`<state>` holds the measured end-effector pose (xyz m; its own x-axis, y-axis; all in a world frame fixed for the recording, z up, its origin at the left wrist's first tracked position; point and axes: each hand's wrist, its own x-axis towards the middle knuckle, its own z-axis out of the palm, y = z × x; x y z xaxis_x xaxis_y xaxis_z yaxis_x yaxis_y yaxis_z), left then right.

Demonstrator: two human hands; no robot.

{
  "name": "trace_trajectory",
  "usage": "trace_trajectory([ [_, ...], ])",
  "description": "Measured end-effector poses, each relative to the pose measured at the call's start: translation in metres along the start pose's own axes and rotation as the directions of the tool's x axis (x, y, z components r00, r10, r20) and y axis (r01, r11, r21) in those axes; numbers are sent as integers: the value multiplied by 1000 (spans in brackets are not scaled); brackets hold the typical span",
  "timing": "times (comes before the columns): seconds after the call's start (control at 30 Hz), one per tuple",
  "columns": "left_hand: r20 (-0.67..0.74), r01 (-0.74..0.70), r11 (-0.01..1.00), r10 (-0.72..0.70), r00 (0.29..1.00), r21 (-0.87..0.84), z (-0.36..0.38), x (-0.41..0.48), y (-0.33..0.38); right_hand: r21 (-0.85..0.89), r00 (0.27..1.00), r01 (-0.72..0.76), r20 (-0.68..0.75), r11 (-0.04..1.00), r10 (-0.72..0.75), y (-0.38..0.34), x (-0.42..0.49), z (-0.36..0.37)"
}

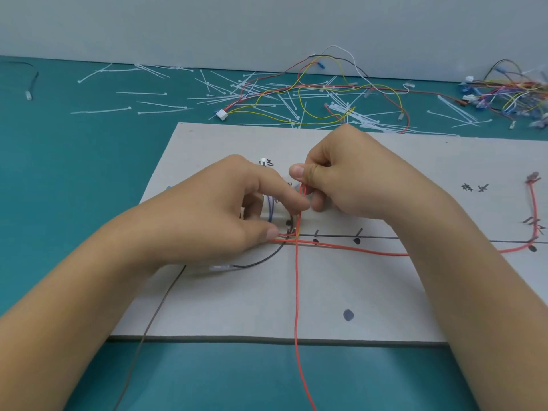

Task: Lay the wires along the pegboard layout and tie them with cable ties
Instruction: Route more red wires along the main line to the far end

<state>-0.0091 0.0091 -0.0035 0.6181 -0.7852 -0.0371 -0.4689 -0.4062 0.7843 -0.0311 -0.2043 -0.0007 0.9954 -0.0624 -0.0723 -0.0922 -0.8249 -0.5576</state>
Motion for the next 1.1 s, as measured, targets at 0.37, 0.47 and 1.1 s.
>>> trace_trajectory([
  [0.37,-291,87,979,-138,947,-182,9,9,-2,-23,997,-7,-71,1000,5,-4,0,1],
  [0.47,-312,125,983,-163,936,-137,7,9,-1,-17,997,-16,-73,1000,15,-4,0,-1],
  [1.1,-437,222,974,-179,881,48,13,11,2,1,999,13,44,1000,-13,2,-2,-4],
])
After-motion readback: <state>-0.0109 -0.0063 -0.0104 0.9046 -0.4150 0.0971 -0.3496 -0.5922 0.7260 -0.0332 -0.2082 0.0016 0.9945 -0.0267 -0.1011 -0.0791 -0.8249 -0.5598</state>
